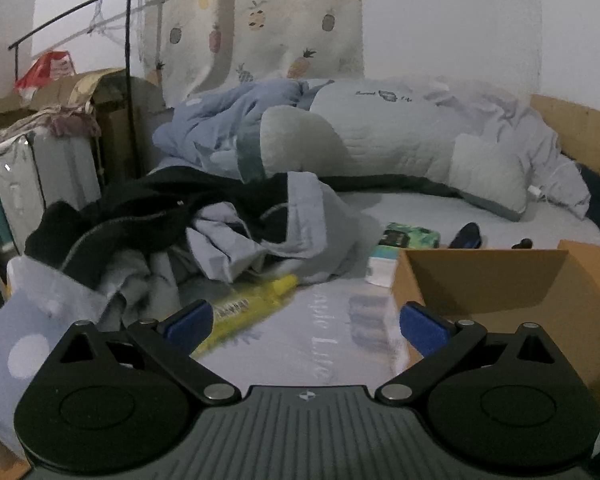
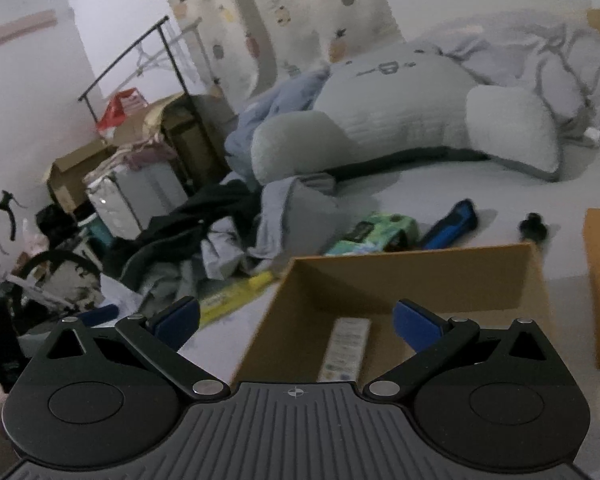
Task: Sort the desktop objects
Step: 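Move the left tool toward the yellow bottle lying on the sheet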
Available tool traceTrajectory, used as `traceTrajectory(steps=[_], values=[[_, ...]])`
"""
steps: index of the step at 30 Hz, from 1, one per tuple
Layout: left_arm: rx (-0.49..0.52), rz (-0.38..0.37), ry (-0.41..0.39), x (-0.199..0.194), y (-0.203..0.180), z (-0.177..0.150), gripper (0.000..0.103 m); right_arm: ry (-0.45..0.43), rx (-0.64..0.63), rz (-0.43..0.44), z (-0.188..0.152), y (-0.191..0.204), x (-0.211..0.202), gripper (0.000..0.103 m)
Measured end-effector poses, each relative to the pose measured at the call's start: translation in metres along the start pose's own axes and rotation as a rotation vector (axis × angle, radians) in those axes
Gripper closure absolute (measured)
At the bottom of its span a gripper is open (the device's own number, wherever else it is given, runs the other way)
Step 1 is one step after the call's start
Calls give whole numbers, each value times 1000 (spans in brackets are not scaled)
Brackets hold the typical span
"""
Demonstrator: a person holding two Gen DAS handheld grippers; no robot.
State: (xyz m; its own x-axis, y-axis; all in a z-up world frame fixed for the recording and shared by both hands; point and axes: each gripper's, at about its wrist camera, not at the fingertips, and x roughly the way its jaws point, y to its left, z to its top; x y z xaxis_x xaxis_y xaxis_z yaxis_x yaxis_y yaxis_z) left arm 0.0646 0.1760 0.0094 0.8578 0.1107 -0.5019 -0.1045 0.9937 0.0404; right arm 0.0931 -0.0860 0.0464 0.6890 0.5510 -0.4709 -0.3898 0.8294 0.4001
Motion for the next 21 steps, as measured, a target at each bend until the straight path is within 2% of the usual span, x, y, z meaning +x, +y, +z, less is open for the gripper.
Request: traceTrajectory(steps=[11, 17, 21], values=[[103, -92, 48, 72, 40, 5, 0, 60, -12, 7, 18, 30, 60, 0], [104, -138, 98, 114, 60, -3, 5, 84, -20, 3, 24, 42, 88, 0], [86, -142, 138, 142, 74, -8, 7, 95, -11, -15, 22, 43, 102, 0]])
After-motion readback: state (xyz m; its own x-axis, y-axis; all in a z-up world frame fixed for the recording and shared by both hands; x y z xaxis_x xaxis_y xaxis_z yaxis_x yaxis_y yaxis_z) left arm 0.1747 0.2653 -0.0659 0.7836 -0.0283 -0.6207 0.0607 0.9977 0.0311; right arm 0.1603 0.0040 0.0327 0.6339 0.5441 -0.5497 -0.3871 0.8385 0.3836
